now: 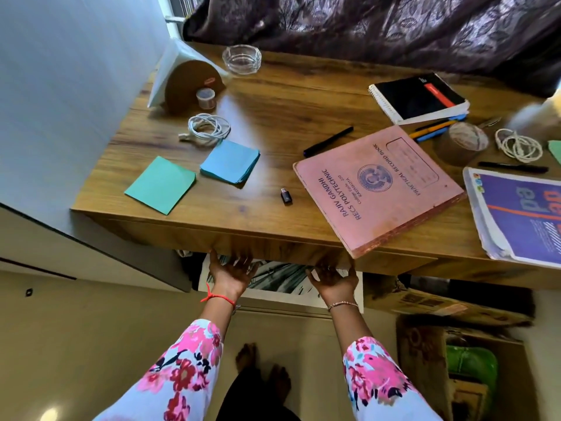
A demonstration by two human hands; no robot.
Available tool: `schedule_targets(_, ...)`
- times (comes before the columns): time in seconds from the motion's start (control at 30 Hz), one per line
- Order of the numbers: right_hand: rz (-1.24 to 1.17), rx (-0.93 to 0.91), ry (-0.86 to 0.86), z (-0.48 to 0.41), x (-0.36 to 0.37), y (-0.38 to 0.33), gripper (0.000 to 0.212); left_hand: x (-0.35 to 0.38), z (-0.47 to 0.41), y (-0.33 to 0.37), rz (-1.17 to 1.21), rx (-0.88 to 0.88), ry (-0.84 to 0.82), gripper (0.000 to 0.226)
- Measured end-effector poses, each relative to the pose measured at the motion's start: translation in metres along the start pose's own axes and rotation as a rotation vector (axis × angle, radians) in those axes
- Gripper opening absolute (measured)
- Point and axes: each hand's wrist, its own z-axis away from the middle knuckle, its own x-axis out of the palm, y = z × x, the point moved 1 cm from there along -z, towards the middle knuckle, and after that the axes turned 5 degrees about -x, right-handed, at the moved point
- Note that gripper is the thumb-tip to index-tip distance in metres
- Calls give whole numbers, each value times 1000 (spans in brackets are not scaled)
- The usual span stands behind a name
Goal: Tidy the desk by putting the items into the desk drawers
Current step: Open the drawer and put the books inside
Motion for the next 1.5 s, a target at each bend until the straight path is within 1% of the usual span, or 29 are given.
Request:
schedule_targets(0.2,70,-19,20,20,-19,9,37,-23,11,-9,-52,46,36,49)
schedule_targets(0.33,146,-13,55,40,-40,14,37,-38,34,-16,-105,18,69,49)
schedule_targets(0.37,201,-5,85,46,-45,15,37,-39,43,-20,-125,4,104,49)
schedule_targets(0.4,292,1,129,54,-47,17,36,-41,52,-23,-173,8,174,49)
schedule_targets(0.43,439,4,162,65,-47,20,34,-42,62,-28,-271,35,274,49)
schedule_targets(0.47,663,-5,149,79,-45,22,32,-45,73,-32,-411,90,410,51)
schedule_targets(0.5,963,-41,90,93,-42,24,31,-47,85,-35,-575,209,537,54)
schedule_targets(0.53,1273,-122,-6,108,-38,25,30,-49,99,-36,-763,429,601,57)
schedule_targets(0.57,1531,-274,-143,122,-33,26,26,-51,115,-37,-966,735,569,57)
schedule_targets(0.6,1680,-465,-301,136,-26,27,23,-53,129,-38,-1190,1038,467,55)
schedule_targets(0.63,1733,-659,-456,150,-17,27,20,-55,139,-39,-1403,1271,335,51)
schedule_targets(0.67,1746,-844,-587,158,-8,28,19,-55,142,-37,-1587,1405,205,48)
schedule_targets(0.7,1768,-1028,-672,163,1,29,18,-51,143,-35,-1741,1452,114,48)
schedule_targets(0.73,1804,-1210,-708,163,10,30,17,-48,141,-33,-1872,1458,73,50)
schedule_targets(0.77,1850,-1354,-704,160,19,31,18,-42,138,-31,-1993,1452,70,52)
schedule_targets(0.8,1908,-1425,-674,155,27,31,21,-37,133,-29,-2100,1436,76,54)
schedule_targets(0.87,2025,-1378,-646,141,35,31,27,-31,123,-27,-2274,1370,89,56)
schedule_targets(0.97,2209,-1169,-636,118,32,34,40,-31,116,-25,-2434,1361,116,55)
schedule_targets(1.07,2313,-1014,-614,106,27,36,45,-31,117,-25,-2475,1394,132,53)
schedule_targets(1.17,2340,-953,-645,105,28,36,44,-31,121,-25,-2447,1393,152,52)
schedule_targets(1.23,2352,-926,-656,106,27,36,45,-33,124,-27,-2446,1386,151,51)
schedule_targets(1.3,2358,-939,-658,107,23,38,45,-36,126,-29,-2438,1385,145,51)
schedule_targets(1.43,2348,-1021,-668,115,12,42,45,-44,135,-34,-2432,1378,152,51)
schedule_targets(1.5,2343,-1087,-643,123,6,45,44,-49,140,-36,-2431,1367,149,52)
